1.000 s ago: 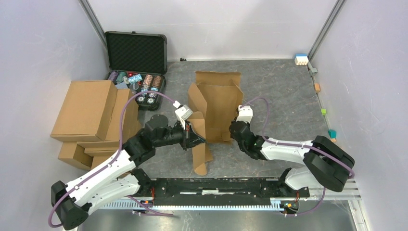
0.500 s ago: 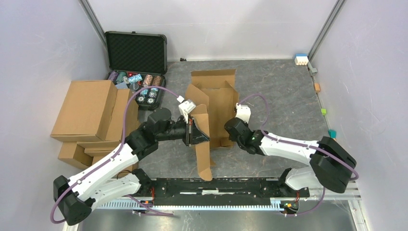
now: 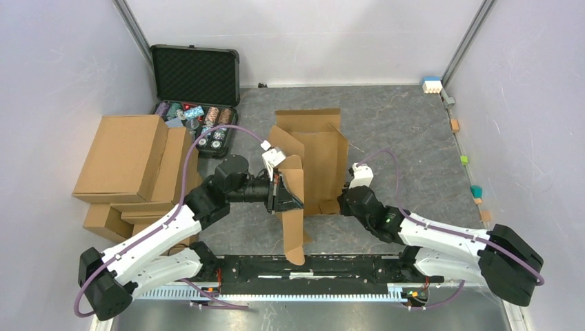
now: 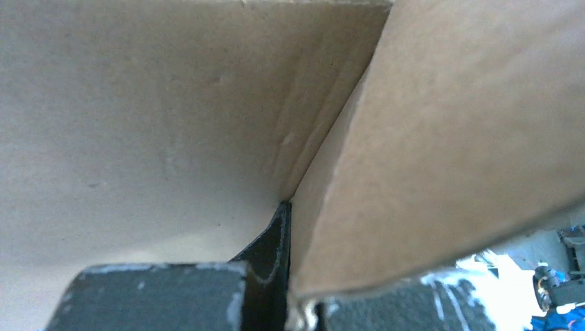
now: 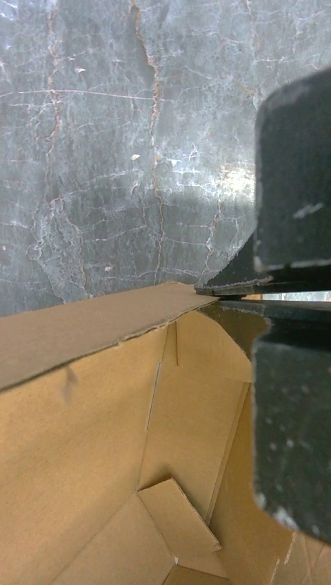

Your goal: Fold the paper box

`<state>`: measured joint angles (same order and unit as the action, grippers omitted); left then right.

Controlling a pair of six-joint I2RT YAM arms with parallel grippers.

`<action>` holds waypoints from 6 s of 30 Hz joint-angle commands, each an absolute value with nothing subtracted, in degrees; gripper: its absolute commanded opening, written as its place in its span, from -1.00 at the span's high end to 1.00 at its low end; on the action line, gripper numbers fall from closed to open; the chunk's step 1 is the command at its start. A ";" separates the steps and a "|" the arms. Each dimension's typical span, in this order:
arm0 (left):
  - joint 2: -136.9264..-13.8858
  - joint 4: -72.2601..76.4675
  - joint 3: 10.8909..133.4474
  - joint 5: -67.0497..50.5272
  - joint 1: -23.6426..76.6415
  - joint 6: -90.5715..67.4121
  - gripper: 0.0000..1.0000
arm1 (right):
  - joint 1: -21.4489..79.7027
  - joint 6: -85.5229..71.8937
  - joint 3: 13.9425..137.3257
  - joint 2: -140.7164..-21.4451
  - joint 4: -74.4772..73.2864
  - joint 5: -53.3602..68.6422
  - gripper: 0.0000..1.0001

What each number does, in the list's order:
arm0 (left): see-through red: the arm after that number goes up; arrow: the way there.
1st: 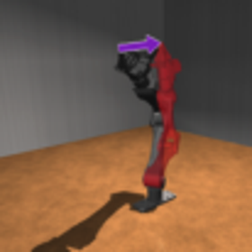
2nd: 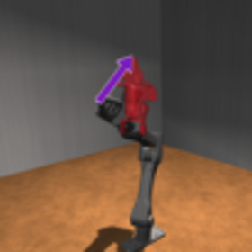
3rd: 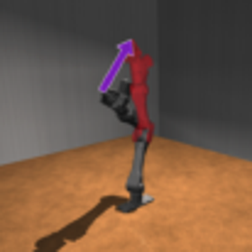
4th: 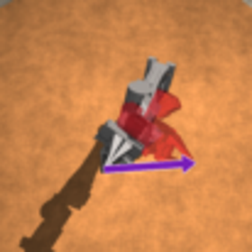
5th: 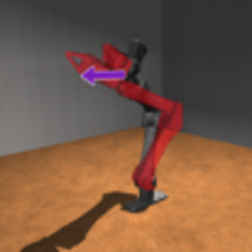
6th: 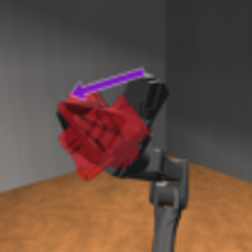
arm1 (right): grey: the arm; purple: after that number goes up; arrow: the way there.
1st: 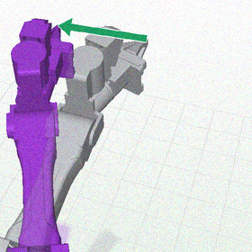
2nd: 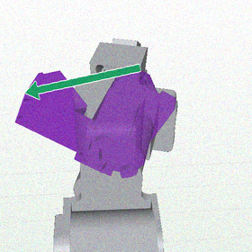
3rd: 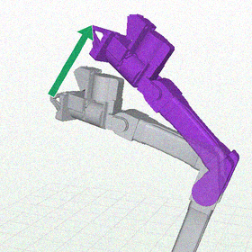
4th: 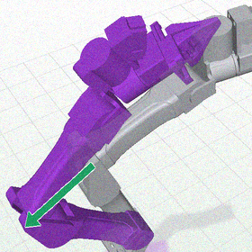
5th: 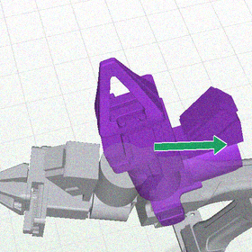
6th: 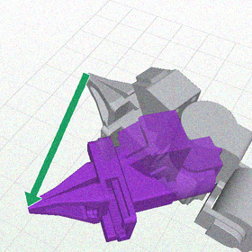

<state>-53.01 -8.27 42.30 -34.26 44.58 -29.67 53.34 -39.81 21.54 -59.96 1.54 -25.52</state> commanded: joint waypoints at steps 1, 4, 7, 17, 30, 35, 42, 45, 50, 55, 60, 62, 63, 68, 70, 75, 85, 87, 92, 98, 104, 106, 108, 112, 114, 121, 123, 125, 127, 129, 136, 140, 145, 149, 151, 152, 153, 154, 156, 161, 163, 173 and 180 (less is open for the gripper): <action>-53.08 -10.34 40.34 -32.22 46.64 -24.66 0.96 | 53.88 -34.28 21.29 -61.00 8.68 -23.94 0.96; -53.54 -12.74 41.30 -31.86 47.31 -22.77 0.95 | 53.88 -30.21 20.99 -61.82 11.07 -22.06 0.91; -54.37 -15.14 43.14 -32.22 47.37 -21.03 0.95 | 53.87 -23.35 19.65 -61.20 16.31 -17.83 0.78; -55.99 -18.96 46.12 -32.78 47.37 -19.86 0.96 | 52.11 -15.01 18.69 -60.91 21.85 -14.06 0.51; -58.45 -22.20 48.60 -33.32 47.37 -18.82 0.96 | 44.99 -12.41 19.31 -62.42 24.63 2.85 -0.21; -58.68 -22.32 48.52 -33.40 47.37 -18.62 0.96 | 43.34 -11.07 19.55 -61.83 24.53 11.35 -0.63; -58.80 -22.59 48.52 -34.18 47.37 -18.28 0.95 | 43.20 -7.68 20.86 -62.50 20.82 15.71 -0.96; -59.06 -22.58 48.58 -34.61 47.37 -18.08 0.96 | 42.58 -6.84 20.83 -62.33 20.81 18.41 -0.96; -59.40 -22.87 48.87 -35.35 47.33 -17.75 0.96 | 41.92 -2.31 23.80 -64.30 15.96 23.23 -0.96; -59.84 -23.11 49.04 -35.77 47.40 -17.44 0.95 | 41.52 -0.99 24.76 -64.72 14.21 24.14 -0.96; -59.91 -23.81 49.31 -36.28 47.37 -17.01 0.96 | 40.67 -0.58 25.69 -66.02 13.36 27.23 -0.96; -59.82 -23.99 49.31 -36.39 47.37 -16.96 0.96 | 40.60 -0.45 25.64 -66.18 13.16 27.29 -0.96; -59.75 -23.93 49.18 -36.46 47.37 -16.96 0.95 | 40.58 1.05 25.74 -66.39 12.89 27.34 -0.96; -59.63 -23.82 48.98 -36.83 47.37 -17.03 0.96 | 40.64 2.17 25.89 -66.91 12.90 28.58 -0.96; -59.64 -23.82 48.96 -36.91 47.37 -16.96 0.96 | 40.66 2.20 26.18 -67.07 12.67 27.54 -0.96; -59.63 -23.66 48.96 -37.35 47.37 -16.87 0.96 | 40.68 0.23 26.62 -67.58 13.67 20.65 -0.94; -59.81 -23.46 49.04 -37.98 47.38 -16.96 0.96 | 41.63 -3.25 27.53 -70.54 18.02 15.85 -0.58; -60.04 -23.47 49.07 -38.06 47.37 -16.88 0.96 | 42.08 -3.84 27.55 -71.12 18.87 15.09 -0.47; -60.53 -23.21 48.85 -38.39 47.37 -16.87 0.96 | 43.39 -5.91 27.64 -72.69 19.67 8.92 -0.37; -60.77 -22.90 48.56 -38.59 47.37 -16.96 0.96 | 43.59 -10.26 26.91 -74.39 21.48 2.97 -0.25; -60.83 -22.68 48.43 -38.63 47.37 -16.96 0.96 | 44.00 -14.29 26.60 -76.14 23.93 -0.35 -0.07; -60.91 -22.68 48.30 -38.59 47.37 -16.96 0.96 | 45.06 -14.33 27.21 -77.38 23.01 -3.18 -0.07; -60.71 -22.59 48.06 -38.41 47.37 -16.92 0.96 | 46.06 -14.83 27.98 -78.59 21.40 -5.86 -0.06; -60.16 -22.68 47.42 -37.84 47.37 -16.63 0.96 | 47.14 -17.26 29.07 -81.08 19.28 -11.15 -0.06; -59.68 -22.68 46.99 -37.63 47.37 -16.59 0.95 | 47.37 -18.59 28.92 -81.78 19.88 -12.69 -0.06; -58.78 -23.53 45.89 -37.06 47.42 -16.44 0.96 | 47.82 -22.83 29.73 -84.22 23.13 -17.50 0.01; -58.64 -23.98 45.88 -36.84 47.33 -16.30 0.96 | 47.84 -22.91 28.92 -83.76 26.03 -16.61 -0.19; -58.47 -24.37 46.03 -36.68 47.37 -16.18 0.96 | 47.87 -21.81 27.61 -82.81 29.75 -16.16 -0.24; -58.28 -24.92 46.34 -36.50 47.37 -15.92 0.96 | 47.82 -19.30 26.49 -81.57 32.83 -15.88 -0.24; -58.42 -25.54 46.66 -36.39 47.37 -15.57 0.95 | 47.82 -15.04 26.27 -80.68 34.71 -15.64 -0.30; -58.67 -26.21 47.33 -36.78 47.37 -15.03 0.96 | 45.67 -6.58 29.81 -81.82 34.51 -8.99 -0.37; -58.70 -26.21 46.96 -36.91 47.37 -14.78 0.96 | 44.39 -6.58 32.64 -86.08 32.47 -5.88 -0.34; -59.23 -26.10 46.45 -37.52 47.37 -14.42 0.96 | 44.12 -10.08 34.24 -90.30 32.78 -8.49 -0.12; -59.30 -26.10 46.24 -37.66 47.37 -14.24 0.96 | 44.12 -10.83 36.04 -93.74 31.09 -10.25 0.01; -59.22 -26.10 46.11 -37.53 47.37 -14.15 0.96 | 44.15 -10.86 37.04 -95.54 29.36 -11.10 0.00; -59.21 -26.04 45.98 -37.53 47.35 -14.08 0.95 | 44.20 -10.79 37.38 -96.47 28.86 -11.16 -0.02; -59.23 -25.93 45.91 -37.53 47.37 -14.07 0.96 | 44.38 -10.73 37.57 -97.19 28.64 -11.51 -0.03; -59.27 -25.80 45.86 -37.56 47.37 -14.15 0.96 | 44.54 -10.72 37.76 -98.08 28.42 -12.09 -0.04; -59.31 -25.42 45.53 -37.53 47.38 -14.23 0.96 | 45.10 -10.53 38.41 -99.53 28.02 -12.84 -0.05; -58.72 -25.14 44.93 -37.33 47.37 -14.50 0.95 | 46.75 -9.51 40.60 -103.01 25.67 -16.00 -0.06; -58.20 -25.14 44.74 -37.07 47.37 -14.67 0.96 | 46.96 -9.57 40.53 -103.28 26.02 -16.00 -0.04; -53.11 -25.05 43.36 -30.43 47.42 -15.62 0.56 | 47.86 -12.47 36.38 -96.60 26.40 -30.25 0.58; -47.18 -24.28 41.27 -19.15 47.46 -16.97 0.42 | 47.91 -14.94 31.88 -92.11 28.51 -39.34 0.62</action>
<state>-50.98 -22.24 43.20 -27.40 47.35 -14.28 47.75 -12.23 34.83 -95.88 28.12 -31.35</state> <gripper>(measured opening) 0.280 0.196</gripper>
